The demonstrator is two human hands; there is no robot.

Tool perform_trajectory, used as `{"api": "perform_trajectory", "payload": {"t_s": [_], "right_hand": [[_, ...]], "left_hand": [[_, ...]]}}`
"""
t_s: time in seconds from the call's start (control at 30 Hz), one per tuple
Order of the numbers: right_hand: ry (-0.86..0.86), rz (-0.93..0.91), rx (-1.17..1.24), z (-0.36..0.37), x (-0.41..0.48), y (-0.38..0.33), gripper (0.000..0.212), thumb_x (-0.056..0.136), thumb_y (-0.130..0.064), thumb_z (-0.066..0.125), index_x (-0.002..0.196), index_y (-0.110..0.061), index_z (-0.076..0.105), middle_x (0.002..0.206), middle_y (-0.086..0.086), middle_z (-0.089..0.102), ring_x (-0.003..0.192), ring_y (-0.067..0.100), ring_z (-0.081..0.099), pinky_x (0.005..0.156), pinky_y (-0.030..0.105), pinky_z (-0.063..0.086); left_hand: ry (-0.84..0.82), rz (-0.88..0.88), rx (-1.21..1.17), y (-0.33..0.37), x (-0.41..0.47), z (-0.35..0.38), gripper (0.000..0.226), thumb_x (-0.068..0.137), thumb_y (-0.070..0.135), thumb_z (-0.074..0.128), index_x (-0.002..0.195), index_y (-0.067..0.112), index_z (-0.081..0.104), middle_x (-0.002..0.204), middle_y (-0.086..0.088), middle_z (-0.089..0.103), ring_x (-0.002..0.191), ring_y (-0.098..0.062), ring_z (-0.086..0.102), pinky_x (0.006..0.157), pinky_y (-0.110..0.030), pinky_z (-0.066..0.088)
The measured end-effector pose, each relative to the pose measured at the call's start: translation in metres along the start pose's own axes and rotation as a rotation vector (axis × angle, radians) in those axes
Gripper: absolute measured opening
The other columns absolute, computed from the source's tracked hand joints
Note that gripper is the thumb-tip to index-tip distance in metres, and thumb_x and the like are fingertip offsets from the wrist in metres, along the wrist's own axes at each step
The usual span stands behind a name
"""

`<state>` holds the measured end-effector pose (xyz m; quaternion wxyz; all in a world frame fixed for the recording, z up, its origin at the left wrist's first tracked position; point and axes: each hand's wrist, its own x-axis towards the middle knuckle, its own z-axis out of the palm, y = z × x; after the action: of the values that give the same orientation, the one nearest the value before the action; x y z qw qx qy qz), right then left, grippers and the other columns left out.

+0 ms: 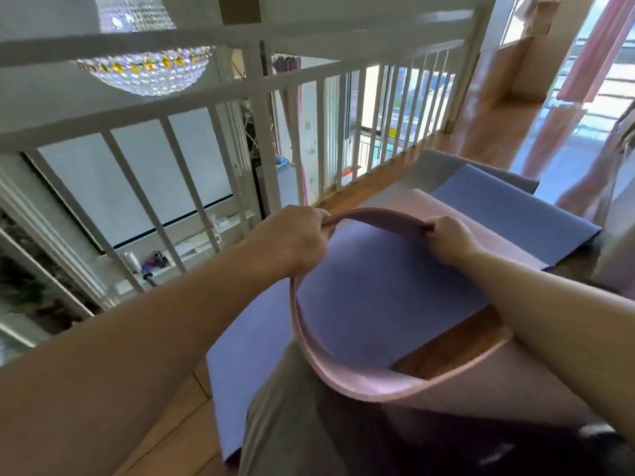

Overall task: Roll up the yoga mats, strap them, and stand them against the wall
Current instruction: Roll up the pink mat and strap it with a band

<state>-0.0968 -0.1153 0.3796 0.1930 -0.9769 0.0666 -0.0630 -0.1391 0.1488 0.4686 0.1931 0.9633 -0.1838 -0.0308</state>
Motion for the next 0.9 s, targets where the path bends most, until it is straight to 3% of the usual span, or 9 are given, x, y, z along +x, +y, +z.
{"api": "perform_trajectory", "payload": {"t_s": [0.07, 0.17, 0.33, 0.4, 0.5, 0.6, 0.67, 0.77, 0.9], "right_hand": [[0.111, -0.069, -0.021, -0.004, -0.002, -0.002, 0.027, 0.091, 0.0, 0.048, 0.107, -0.004, 0.069, 0.11, 0.015, 0.066, 0.104, 0.033, 0.058, 0.091, 0.037, 0.04], [0.144, -0.306, -0.079, -0.014, -0.008, -0.026, 0.028, 0.092, -0.003, 0.049, 0.108, -0.009, 0.071, 0.11, 0.011, 0.068, 0.104, 0.03, 0.06, 0.094, 0.037, 0.042], [0.024, -0.553, 0.113, -0.019, -0.032, -0.067, 0.022, 0.096, -0.018, 0.058, 0.112, -0.019, 0.072, 0.112, -0.002, 0.071, 0.104, 0.016, 0.064, 0.093, 0.035, 0.048], [0.013, -0.58, 0.151, -0.024, -0.042, -0.07, 0.025, 0.096, -0.018, 0.058, 0.119, -0.02, 0.069, 0.118, -0.006, 0.068, 0.108, 0.011, 0.062, 0.095, 0.02, 0.044], [0.018, -0.4, 0.106, -0.031, -0.045, -0.055, 0.033, 0.094, -0.018, 0.06, 0.127, -0.015, 0.06, 0.12, 0.0, 0.064, 0.101, 0.012, 0.059, 0.082, 0.006, 0.031], [-0.056, -0.188, 0.106, -0.017, -0.034, -0.019, 0.051, 0.084, -0.021, 0.07, 0.13, -0.014, 0.051, 0.124, 0.01, 0.056, 0.11, 0.025, 0.055, 0.093, 0.029, 0.043], [-0.179, 0.008, 0.103, -0.007, -0.03, 0.008, 0.048, 0.082, -0.023, 0.071, 0.124, -0.017, 0.049, 0.121, 0.009, 0.054, 0.111, 0.032, 0.055, 0.087, 0.04, 0.05], [-0.343, 0.342, 0.201, 0.0, -0.036, 0.034, 0.054, 0.094, -0.028, 0.058, 0.141, -0.016, 0.034, 0.125, 0.012, 0.048, 0.106, 0.033, 0.054, 0.066, 0.039, 0.055], [-0.328, 0.407, 0.493, 0.013, -0.034, 0.034, 0.04, 0.098, -0.029, 0.05, 0.135, -0.016, 0.04, 0.106, 0.011, 0.05, 0.084, 0.026, 0.053, 0.062, 0.039, 0.055]], "left_hand": [[-0.101, 0.002, 0.201, 0.0, 0.002, -0.007, 0.029, 0.1, 0.031, 0.04, 0.123, 0.023, 0.055, 0.107, -0.003, 0.063, 0.092, -0.021, 0.059, 0.078, -0.034, 0.048], [-0.153, 0.034, 0.504, 0.013, 0.016, -0.012, 0.063, 0.093, 0.025, 0.053, 0.148, 0.018, 0.025, 0.132, -0.011, 0.051, 0.114, -0.029, 0.054, 0.088, -0.035, 0.047], [-0.233, 0.1, 0.614, 0.048, 0.044, 0.006, 0.046, 0.091, 0.025, 0.057, 0.134, 0.016, 0.043, 0.112, -0.008, 0.057, 0.1, -0.025, 0.057, 0.075, -0.032, 0.045], [-0.259, 0.073, 0.659, 0.046, 0.049, 0.018, 0.027, 0.094, 0.019, 0.053, 0.12, 0.022, 0.052, 0.102, -0.006, 0.058, 0.096, -0.024, 0.059, 0.077, -0.033, 0.049], [-0.104, 0.032, 0.582, 0.039, 0.05, 0.022, 0.023, 0.091, 0.009, 0.051, 0.109, 0.018, 0.062, 0.087, -0.004, 0.056, 0.085, -0.023, 0.059, 0.071, -0.032, 0.048], [0.07, 0.026, 0.454, 0.034, 0.047, 0.01, 0.029, 0.091, 0.009, 0.049, 0.115, 0.015, 0.061, 0.098, -0.007, 0.061, 0.092, -0.026, 0.06, 0.075, -0.033, 0.043], [0.158, -0.009, 0.377, 0.029, 0.043, -0.006, 0.031, 0.091, 0.008, 0.046, 0.118, 0.014, 0.06, 0.106, -0.012, 0.063, 0.099, -0.03, 0.06, 0.076, -0.033, 0.04], [0.257, -0.071, 0.297, 0.017, 0.035, -0.027, 0.038, 0.092, 0.006, 0.041, 0.125, 0.016, 0.057, 0.113, -0.017, 0.062, 0.106, -0.036, 0.058, 0.082, -0.038, 0.043], [0.37, -0.002, 0.212, 0.012, 0.027, -0.038, 0.038, 0.094, 0.008, 0.038, 0.127, 0.016, 0.054, 0.109, -0.018, 0.064, 0.103, -0.037, 0.058, 0.085, -0.04, 0.043]]}}
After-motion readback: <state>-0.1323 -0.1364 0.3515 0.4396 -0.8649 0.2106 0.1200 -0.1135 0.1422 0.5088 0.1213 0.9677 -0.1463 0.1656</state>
